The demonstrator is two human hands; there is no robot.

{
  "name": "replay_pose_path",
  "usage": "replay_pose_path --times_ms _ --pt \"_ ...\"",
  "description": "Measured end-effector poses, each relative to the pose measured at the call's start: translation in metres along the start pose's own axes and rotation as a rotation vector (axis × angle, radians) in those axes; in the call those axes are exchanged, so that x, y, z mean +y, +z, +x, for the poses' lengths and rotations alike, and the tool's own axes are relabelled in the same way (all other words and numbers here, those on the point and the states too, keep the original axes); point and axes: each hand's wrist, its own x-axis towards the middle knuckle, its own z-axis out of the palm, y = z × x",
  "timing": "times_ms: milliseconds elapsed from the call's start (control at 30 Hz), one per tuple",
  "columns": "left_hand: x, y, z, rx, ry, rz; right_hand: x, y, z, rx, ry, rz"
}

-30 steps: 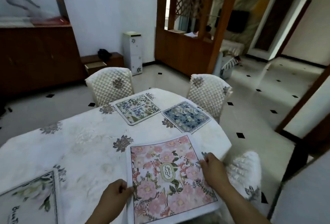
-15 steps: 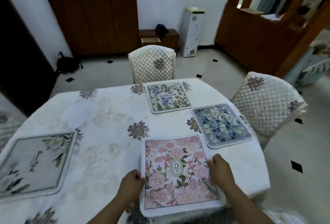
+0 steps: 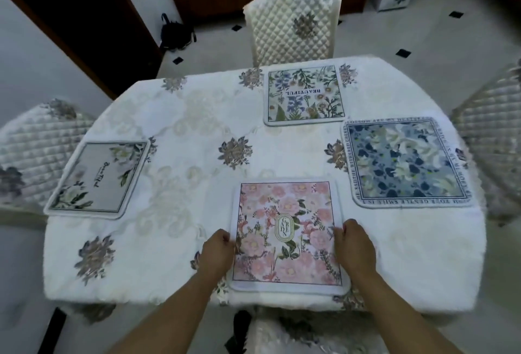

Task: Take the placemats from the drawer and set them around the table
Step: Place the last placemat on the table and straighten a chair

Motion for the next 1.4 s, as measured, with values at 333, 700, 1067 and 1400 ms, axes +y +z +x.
replay_pose_path --times_ms 333,700,1067,1400 --pt "0.001 0.088 -0.050 0.158 0.574 0.312 -0.038 0.058 -0.074 -0.147 -0.633 -0.290" --pt "-0.065 0.077 -0.024 0.072 0.673 0.393 0.036 0.043 -0.054 -0.235 -0.600 -0.407" --pt "0.082 0.086 0.050 0.032 0.615 0.235 -0.061 0.047 0.051 -0.343 -0.626 -0.384" --pt "0.077 0.056 0.122 0.020 0.694 0.452 -0.051 0.040 0.116 -0.323 -0.663 -0.443"
